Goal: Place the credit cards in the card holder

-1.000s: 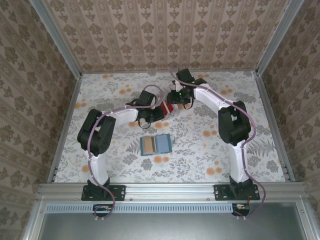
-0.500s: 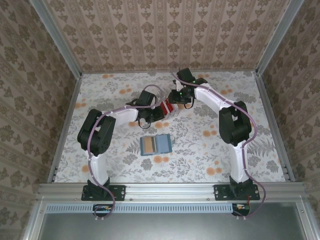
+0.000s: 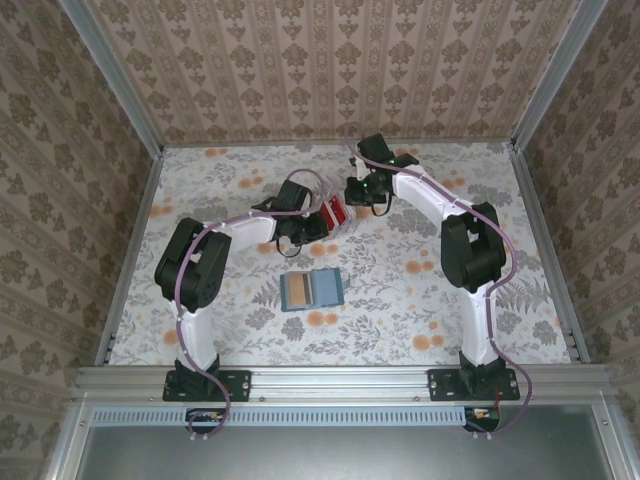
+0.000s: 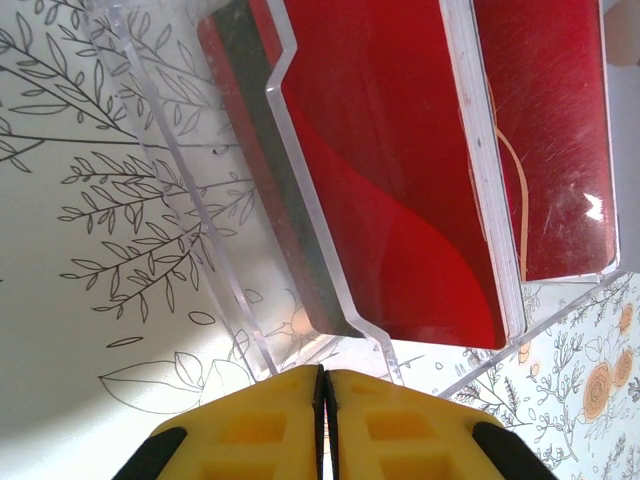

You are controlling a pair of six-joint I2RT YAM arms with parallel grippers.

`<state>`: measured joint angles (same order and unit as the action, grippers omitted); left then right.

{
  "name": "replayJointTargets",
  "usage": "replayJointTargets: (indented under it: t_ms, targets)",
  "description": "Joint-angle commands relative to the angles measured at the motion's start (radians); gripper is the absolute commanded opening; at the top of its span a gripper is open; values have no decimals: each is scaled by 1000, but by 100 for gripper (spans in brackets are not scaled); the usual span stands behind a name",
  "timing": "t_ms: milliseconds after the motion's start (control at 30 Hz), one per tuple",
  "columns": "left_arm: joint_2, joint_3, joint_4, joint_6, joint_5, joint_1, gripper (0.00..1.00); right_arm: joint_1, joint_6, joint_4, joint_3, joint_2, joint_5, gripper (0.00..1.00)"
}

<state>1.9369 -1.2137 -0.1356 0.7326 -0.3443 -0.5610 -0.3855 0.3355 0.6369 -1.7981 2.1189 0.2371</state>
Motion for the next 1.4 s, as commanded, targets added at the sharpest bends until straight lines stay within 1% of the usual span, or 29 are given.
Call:
replayJointTargets:
  t_ms: [0,133,267,467,600,767,900,933,1000,1100,1200,1267,1367]
  targets:
    - [8,-31,13,2,-13,3,13,-6,-7,30,3,-59,31,8]
    - [-16,-25,7,2,-15,1,13,3,-19,41,15,-94,0,6]
    - [-56,-24,-9,-4,-14,-2,13,8,-29,49,51,-166,-26,5]
    - [-138,-10,-40,-22,9,-7,14,8,-17,27,146,-301,-7,5]
    - [-220,41,-52,-29,30,-7,14,6,19,-9,248,-403,65,5]
    - [-349,177,-59,-24,79,-7,14,-13,99,-109,422,-513,215,6]
    - [-463,296,-78,-18,104,-7,14,-43,199,-271,583,-566,375,7]
    - [-491,322,-100,-23,114,-7,14,-56,230,-315,628,-573,407,7]
    - [-546,372,-139,-27,136,-7,14,-94,266,-367,692,-574,425,7]
    - [-637,448,-184,-24,156,-7,14,-157,304,-431,774,-567,417,7]
    - [-712,524,-200,-3,159,-7,15,-197,344,-506,838,-528,400,6]
    - [-734,564,-199,11,144,-7,16,-215,368,-558,863,-495,403,6]
    - [-726,606,-196,18,137,-8,16,-240,413,-649,890,-447,406,6]
